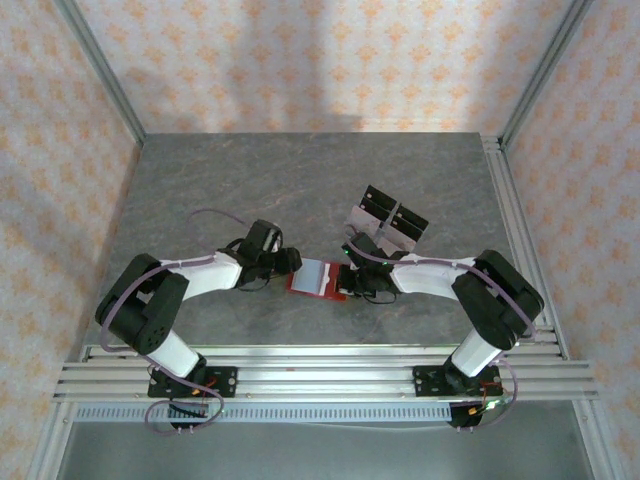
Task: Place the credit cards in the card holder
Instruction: Open the card holder at the bottom-center of the table.
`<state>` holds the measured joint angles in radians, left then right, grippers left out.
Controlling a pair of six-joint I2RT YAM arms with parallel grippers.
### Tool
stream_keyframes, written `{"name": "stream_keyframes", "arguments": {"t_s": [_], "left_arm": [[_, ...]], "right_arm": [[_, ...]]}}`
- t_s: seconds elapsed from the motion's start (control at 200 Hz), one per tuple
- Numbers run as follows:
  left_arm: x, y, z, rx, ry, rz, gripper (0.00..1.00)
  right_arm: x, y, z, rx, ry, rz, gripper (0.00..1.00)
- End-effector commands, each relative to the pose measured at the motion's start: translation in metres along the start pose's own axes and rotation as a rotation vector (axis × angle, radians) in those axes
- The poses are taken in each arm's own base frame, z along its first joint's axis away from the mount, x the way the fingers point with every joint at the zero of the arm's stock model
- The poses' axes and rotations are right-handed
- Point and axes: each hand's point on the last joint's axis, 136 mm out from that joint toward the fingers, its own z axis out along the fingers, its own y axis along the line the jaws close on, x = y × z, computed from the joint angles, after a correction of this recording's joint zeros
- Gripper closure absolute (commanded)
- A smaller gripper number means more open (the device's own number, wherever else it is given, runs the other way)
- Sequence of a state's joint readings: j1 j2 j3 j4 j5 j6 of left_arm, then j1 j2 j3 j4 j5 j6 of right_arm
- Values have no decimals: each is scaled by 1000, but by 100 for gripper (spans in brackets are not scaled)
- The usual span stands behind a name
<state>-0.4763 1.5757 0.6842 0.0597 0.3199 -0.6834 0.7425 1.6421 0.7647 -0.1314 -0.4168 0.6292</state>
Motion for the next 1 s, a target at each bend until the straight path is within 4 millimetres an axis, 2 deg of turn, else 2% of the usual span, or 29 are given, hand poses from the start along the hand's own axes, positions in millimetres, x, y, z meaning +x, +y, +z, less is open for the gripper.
{"name": "stream_keyframes", "arguments": {"t_s": [0.0,0.18,0.525,0.611,0.771,0.996], "left_arm": [[3,-13,2,76,10,-2,50],[2,-18,2,102,9,-14,52],[-2,-18,-11,93,-21,-1,63],[-3,-16,-15,76,-31,6,60],[-6,5,-22,-43,-60,28,47],[4,9,-9,-35,-14,35,44]], "right_arm": [[12,-57,29,184,9,15,100],[12,-57,31,183,10,15,100],[13,-58,32,183,13,16,100],[13,-58,33,185,13,15,100],[14,-61,33,192,15,17,100],[15,-62,35,196,18,17,100]]}}
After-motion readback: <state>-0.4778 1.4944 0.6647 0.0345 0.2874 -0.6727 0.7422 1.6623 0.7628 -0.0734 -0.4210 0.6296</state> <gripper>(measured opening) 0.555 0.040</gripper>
